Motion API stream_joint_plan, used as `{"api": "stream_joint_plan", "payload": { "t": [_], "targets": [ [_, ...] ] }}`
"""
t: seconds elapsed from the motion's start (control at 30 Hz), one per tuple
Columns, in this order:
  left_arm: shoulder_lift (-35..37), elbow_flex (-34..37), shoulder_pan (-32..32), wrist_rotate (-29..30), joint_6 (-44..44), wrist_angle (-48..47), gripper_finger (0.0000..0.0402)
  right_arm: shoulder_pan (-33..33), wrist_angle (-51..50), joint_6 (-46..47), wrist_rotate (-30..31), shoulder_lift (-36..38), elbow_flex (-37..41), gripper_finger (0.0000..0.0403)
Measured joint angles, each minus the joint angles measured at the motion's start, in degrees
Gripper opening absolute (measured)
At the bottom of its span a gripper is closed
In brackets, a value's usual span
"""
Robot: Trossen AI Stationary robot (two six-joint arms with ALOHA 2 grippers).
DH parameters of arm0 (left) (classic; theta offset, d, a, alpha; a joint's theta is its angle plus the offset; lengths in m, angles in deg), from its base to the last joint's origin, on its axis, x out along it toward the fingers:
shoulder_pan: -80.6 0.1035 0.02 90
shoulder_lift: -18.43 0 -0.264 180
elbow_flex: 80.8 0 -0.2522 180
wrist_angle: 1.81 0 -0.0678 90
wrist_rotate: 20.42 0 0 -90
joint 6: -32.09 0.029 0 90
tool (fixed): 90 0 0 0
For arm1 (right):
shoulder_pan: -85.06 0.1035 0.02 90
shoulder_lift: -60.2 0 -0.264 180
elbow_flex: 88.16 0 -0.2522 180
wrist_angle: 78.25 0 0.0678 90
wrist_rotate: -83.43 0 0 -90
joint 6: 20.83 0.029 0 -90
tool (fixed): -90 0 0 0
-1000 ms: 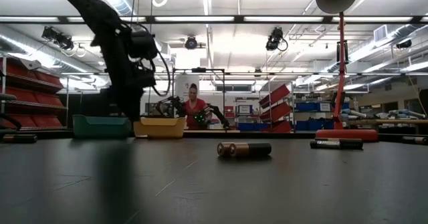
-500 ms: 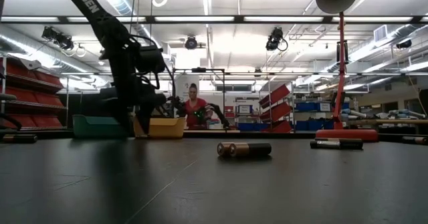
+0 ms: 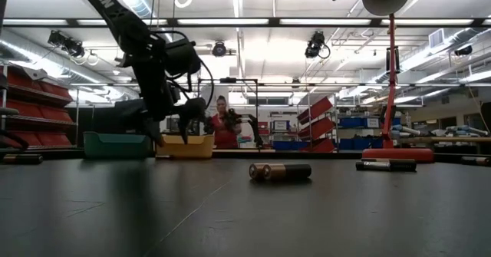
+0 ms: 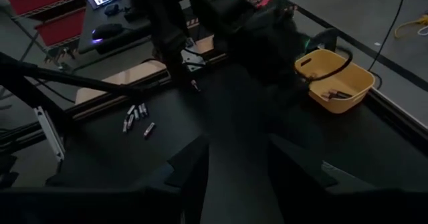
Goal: Sort batteries
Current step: Put the silver battery into the blue bin
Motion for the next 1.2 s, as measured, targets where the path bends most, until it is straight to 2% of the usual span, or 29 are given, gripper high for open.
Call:
{"api": "stream_joint_plan", "payload": {
  "t": [0.13, 0.27, 0.43, 0.67, 0.93, 1.03, 1.2],
  "targets": [
    [0.0, 2.55, -3.05, 3.1, -4.98, -0.05, 0.0295, -0.49, -0.01, -0.61, -0.06, 0.0, 0.0, 0.0158],
    [0.0, 5.29, -3.04, 3.83, -5.21, 1.01, 0.0295, -0.8, -0.01, -1.62, -0.43, 0.0, 0.0, 0.0158],
    [0.0, 9.48, -2.31, 4.31, -5.33, 11.89, 0.0295, -1.5, 0.01, -2.53, -0.7, 0.0, 0.0, 0.0158],
    [-3.78, 9.33, -1.74, 6.51, -3.49, 15.61, 0.0295, -1.81, 0.01, -2.53, -1.6, 0.0, 0.0, 0.0158],
    [-7.81, 5.31, -1.71, 8.47, -3.33, 11.57, 0.0293, -1.79, 0.01, -2.12, -1.63, 0.0, 0.0, 0.0158],
    [-9.33, 3.36, -1.71, 8.7, -3.34, 7.75, 0.0279, -1.79, 0.01, -1.48, -1.63, 0.0, 0.0, 0.0158],
    [-10.63, 2.26, -1.71, 9.57, -3.51, 6.79, 0.0252, -1.79, 0.03, -1.04, -1.63, 0.0, 0.0, 0.0158]
  ]
}}
